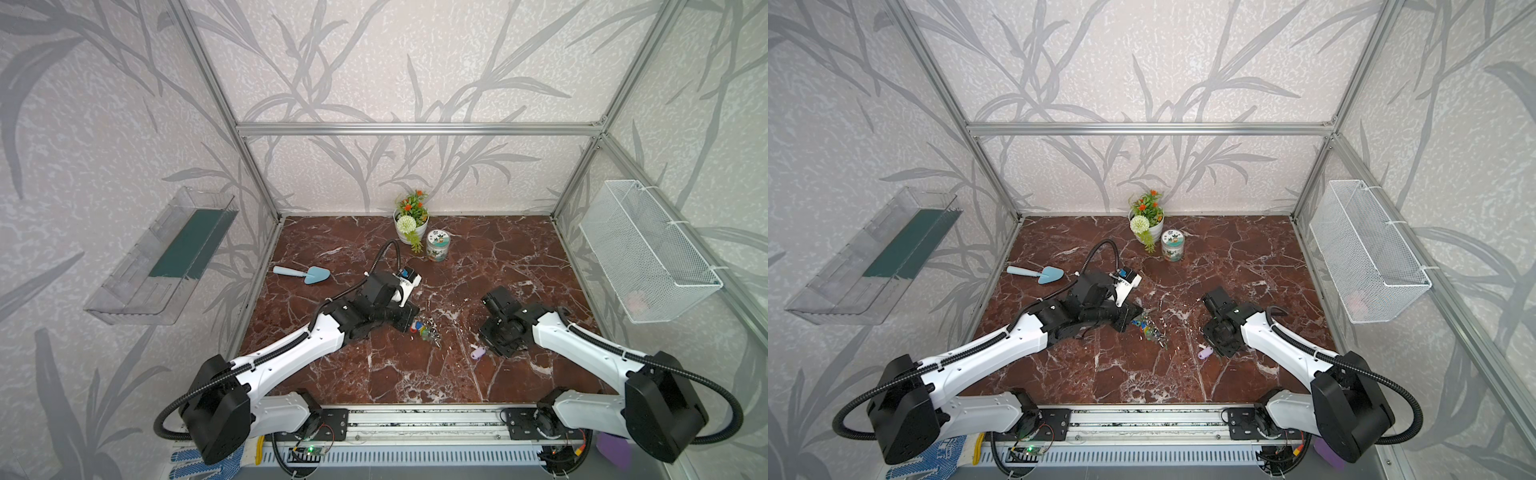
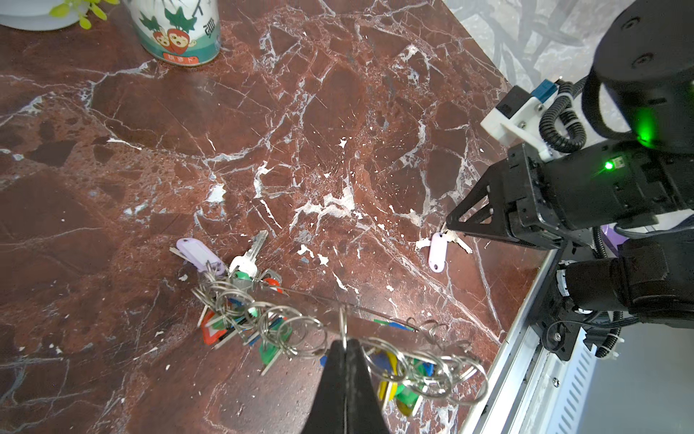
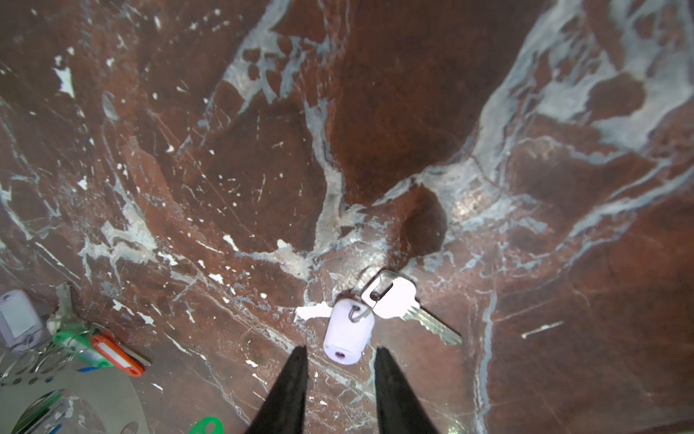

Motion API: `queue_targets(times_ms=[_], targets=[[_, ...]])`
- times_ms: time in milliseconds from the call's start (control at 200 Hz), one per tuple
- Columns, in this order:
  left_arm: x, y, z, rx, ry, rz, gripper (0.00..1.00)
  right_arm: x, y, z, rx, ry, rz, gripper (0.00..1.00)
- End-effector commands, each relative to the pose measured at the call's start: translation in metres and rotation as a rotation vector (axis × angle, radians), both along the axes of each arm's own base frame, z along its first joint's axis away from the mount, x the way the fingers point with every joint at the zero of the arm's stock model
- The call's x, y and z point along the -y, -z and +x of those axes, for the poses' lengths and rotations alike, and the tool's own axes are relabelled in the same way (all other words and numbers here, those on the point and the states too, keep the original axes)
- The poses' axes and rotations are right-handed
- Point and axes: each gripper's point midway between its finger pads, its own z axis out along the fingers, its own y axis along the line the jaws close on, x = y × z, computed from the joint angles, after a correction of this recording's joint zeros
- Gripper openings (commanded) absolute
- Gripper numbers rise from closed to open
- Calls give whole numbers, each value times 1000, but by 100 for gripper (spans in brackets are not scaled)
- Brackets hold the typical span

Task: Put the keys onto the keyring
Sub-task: 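Lift the lavender-tagged key off the table with the right gripper, then carry the key with the right gripper toward the plate in the left gripper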

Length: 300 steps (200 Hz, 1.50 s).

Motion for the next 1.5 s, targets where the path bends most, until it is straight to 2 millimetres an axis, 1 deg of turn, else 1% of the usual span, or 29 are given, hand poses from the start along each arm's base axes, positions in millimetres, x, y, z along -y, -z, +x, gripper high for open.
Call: queue_targets(times_ms=[0, 220, 445, 565, 750, 820, 885, 1005, 1100, 1374, 1494], targets=[[7, -22, -1, 67, 31, -62, 0, 3, 0, -5, -38, 52, -7, 30], [7, -23, -2, 71, 34, -60, 0, 10, 6, -8, -68, 84, -21, 27], [7, -22, -2, 72, 36, -56, 0, 10, 12, -4, -62, 94, 1, 26], [7, -22, -2, 73, 38, -56, 0, 8, 18, -6, -87, 102, 13, 23], [8, -22, -3, 73, 40, -54, 0, 9, 20, -5, -89, 105, 10, 22], [7, -22, -3, 73, 39, -54, 0, 9, 22, -6, -98, 107, 8, 21], [7, -22, -3, 73, 39, -54, 0, 9, 23, -6, -98, 109, 10, 17], [8, -21, -3, 71, 43, -53, 0, 11, 25, -7, -102, 115, 9, 14], [8, -21, -3, 70, 44, -53, 0, 12, 24, -7, -98, 115, 11, 10], [9, -20, -4, 69, 45, -53, 0, 14, 21, -8, -81, 104, 9, 6], [9, -19, -4, 67, 45, -51, 0, 16, 17, -4, -58, 75, -4, 1]])
